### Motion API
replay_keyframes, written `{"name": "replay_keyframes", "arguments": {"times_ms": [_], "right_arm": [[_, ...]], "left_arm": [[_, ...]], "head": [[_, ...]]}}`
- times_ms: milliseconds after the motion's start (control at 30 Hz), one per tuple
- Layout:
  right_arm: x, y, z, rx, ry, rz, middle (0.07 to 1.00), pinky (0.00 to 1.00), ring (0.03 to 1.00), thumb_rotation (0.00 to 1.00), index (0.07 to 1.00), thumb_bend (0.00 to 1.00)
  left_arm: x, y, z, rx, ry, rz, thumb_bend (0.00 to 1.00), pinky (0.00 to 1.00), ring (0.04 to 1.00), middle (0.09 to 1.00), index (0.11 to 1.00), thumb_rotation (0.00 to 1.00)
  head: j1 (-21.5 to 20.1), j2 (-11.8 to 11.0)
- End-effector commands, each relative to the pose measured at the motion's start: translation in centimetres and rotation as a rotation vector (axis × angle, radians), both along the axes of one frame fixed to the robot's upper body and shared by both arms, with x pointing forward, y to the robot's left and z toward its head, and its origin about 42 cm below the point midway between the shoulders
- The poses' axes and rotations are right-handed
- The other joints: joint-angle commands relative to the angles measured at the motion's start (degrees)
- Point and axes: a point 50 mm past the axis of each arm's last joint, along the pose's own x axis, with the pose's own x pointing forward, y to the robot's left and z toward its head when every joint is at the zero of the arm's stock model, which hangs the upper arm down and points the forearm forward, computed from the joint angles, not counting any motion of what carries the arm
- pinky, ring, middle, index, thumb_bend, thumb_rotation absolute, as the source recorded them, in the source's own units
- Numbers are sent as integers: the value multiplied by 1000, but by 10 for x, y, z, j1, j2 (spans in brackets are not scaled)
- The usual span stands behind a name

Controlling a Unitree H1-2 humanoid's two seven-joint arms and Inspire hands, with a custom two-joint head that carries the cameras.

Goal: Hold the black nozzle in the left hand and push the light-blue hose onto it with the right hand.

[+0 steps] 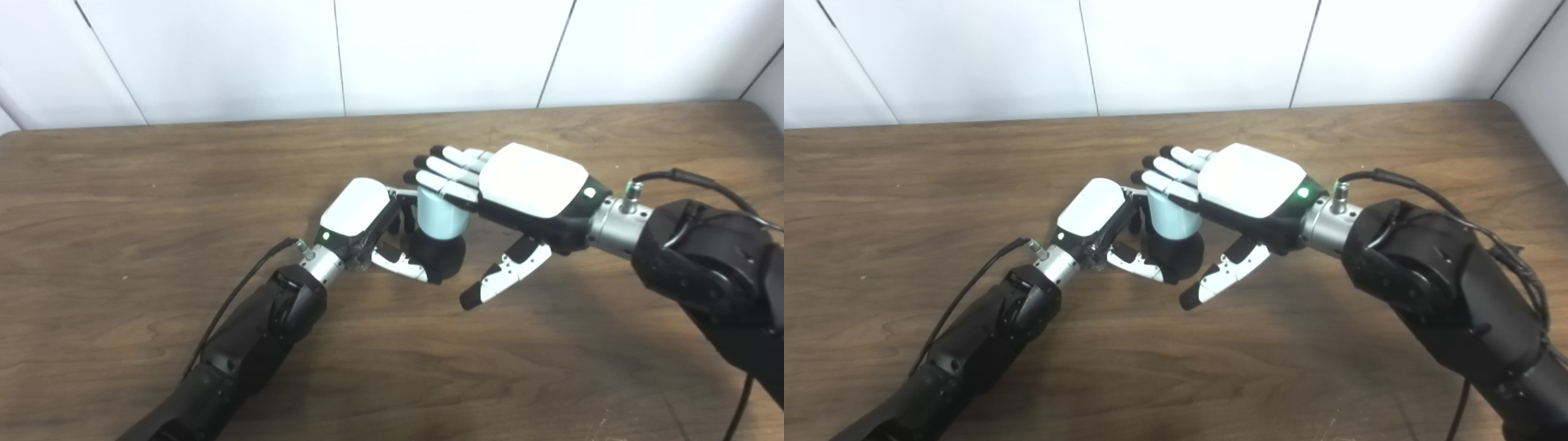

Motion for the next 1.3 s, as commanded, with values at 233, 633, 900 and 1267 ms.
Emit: {"name": "replay_keyframes", "arguments": {"times_ms": [233,633,900,1267], "right_arm": [[4,0,-39,-87,199,-2,1000,928,999,907,991,855],[12,4,-24,203,124,-42,1000,871,989,769,1000,819],[17,0,6,875,150,-148,984,620,864,331,1000,743],[35,-32,-4,1426,200,-396,810,489,636,643,899,607]], "left_arm": [[-32,23,-60,168,199,22,522,295,383,408,502,0],[-31,24,-61,186,200,20,522,285,379,403,501,0],[-30,23,-62,185,198,18,522,291,383,401,498,0],[-29,23,-63,195,195,12,521,290,373,399,498,0]], "head": [[0,4],[-1,-1],[-2,-5],[-1,-6]]}}
